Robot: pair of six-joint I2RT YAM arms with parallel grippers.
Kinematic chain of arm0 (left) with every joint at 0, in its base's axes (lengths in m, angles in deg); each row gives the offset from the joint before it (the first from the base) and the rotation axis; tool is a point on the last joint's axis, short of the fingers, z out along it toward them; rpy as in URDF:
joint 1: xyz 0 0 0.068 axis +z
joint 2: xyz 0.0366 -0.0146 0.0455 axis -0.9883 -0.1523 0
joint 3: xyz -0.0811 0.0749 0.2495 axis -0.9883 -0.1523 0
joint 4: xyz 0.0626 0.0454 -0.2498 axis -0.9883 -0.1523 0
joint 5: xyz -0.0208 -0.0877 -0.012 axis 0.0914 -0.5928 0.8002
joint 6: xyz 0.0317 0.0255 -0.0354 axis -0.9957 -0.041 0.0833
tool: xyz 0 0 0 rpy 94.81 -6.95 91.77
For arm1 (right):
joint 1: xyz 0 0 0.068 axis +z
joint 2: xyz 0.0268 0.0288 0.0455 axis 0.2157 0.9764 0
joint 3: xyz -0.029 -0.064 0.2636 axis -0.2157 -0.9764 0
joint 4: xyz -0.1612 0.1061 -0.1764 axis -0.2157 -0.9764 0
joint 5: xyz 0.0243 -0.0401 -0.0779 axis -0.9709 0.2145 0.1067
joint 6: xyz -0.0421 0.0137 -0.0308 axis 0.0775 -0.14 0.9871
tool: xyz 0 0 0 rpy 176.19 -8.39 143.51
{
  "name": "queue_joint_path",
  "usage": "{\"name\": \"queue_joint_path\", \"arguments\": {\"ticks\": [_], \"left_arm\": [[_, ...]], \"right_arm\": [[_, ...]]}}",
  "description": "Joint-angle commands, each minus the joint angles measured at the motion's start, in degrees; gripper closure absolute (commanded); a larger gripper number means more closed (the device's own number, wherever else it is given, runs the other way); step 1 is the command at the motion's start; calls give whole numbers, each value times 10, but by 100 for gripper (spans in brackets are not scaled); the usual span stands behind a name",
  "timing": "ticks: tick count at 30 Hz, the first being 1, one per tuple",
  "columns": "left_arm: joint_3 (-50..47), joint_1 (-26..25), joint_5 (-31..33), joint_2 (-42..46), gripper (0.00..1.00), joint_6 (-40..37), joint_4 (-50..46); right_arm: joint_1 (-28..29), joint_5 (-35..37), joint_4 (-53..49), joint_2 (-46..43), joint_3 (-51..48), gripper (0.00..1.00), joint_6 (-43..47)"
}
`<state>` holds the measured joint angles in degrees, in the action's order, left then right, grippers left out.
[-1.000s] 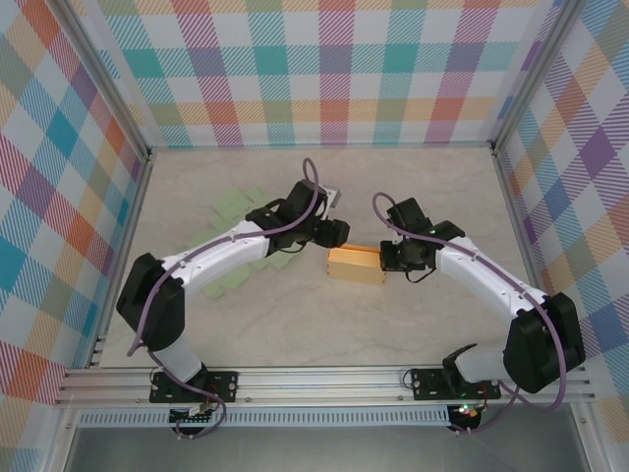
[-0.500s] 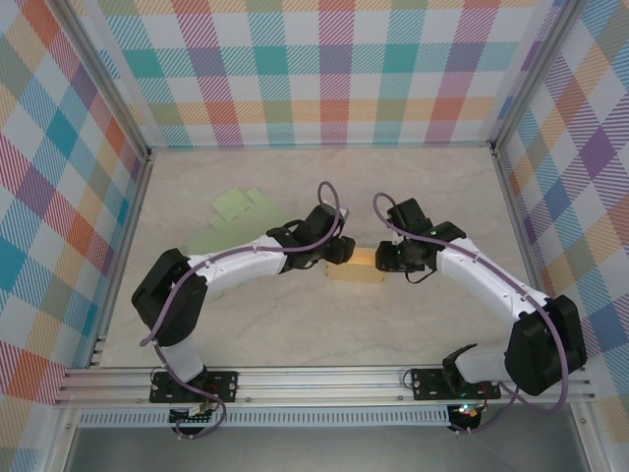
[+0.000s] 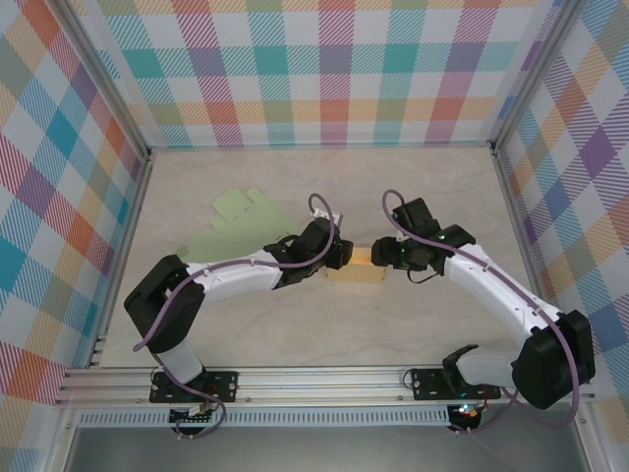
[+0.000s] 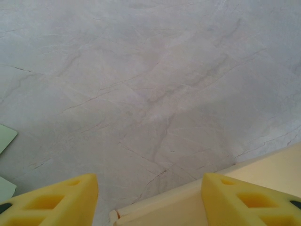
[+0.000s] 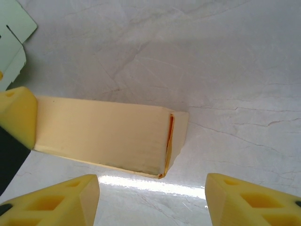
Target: Fold the paper box
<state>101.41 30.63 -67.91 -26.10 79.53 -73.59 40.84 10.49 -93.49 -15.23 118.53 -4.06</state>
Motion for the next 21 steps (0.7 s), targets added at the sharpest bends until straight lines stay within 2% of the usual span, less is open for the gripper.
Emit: {"name": "queue_joint_path", "arguments": {"ticks": [1, 6, 15, 21], "left_arm": [[-20, -8, 20, -11, 41, 2, -52], [-20, -11, 21, -11, 41, 2, -54], [-18, -11, 25, -19, 41, 10, -57], [-21, -10, 35, -7, 42, 19, -57]], "right_arm": [[-9, 11, 22, -3, 10, 38, -20], [-28, -26, 63, 17, -2, 42, -21], [-49, -39, 90, 34, -62, 62, -27], [-52, -47, 108, 37, -108, 68, -31]]}}
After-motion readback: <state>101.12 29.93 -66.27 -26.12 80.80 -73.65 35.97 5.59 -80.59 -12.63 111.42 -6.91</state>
